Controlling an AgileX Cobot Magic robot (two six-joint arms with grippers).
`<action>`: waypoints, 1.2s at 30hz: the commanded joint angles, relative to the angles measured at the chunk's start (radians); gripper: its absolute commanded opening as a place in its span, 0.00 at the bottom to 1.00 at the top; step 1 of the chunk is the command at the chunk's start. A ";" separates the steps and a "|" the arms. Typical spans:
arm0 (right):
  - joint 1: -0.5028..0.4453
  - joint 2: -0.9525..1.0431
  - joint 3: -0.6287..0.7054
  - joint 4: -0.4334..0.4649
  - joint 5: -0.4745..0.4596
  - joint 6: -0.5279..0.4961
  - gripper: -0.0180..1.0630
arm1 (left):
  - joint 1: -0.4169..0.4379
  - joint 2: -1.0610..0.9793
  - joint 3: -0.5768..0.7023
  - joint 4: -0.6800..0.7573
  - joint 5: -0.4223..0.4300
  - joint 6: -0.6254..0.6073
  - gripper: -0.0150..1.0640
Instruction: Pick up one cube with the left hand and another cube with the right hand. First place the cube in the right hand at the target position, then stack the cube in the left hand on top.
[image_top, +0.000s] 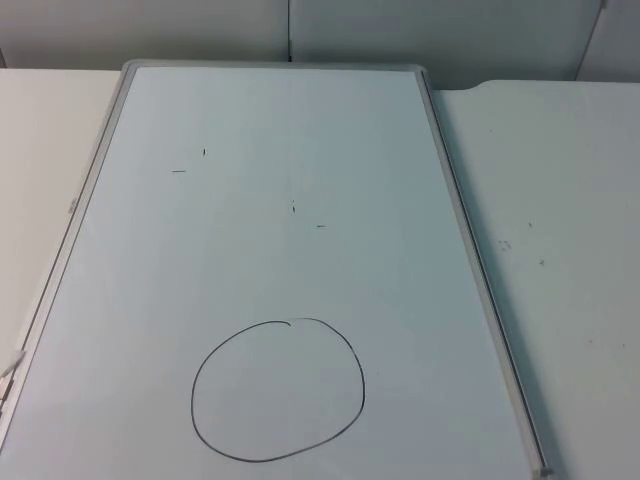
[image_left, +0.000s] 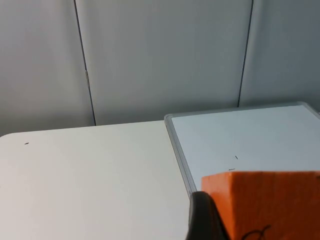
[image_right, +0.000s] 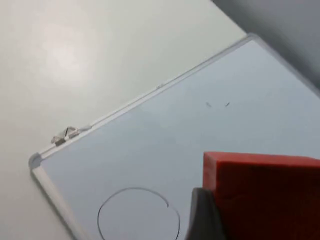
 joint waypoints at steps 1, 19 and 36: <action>0.004 -0.069 0.160 0.010 -0.115 0.031 0.01 | -0.004 -0.005 0.001 0.004 -0.020 -0.001 0.01; 0.004 -0.156 0.891 0.056 -0.614 0.220 0.01 | -0.004 -0.005 0.001 0.001 -0.022 -0.001 0.01; 0.004 0.264 0.807 -0.005 -0.749 0.300 0.01 | -0.004 -0.005 0.001 0.003 -0.026 -0.001 0.01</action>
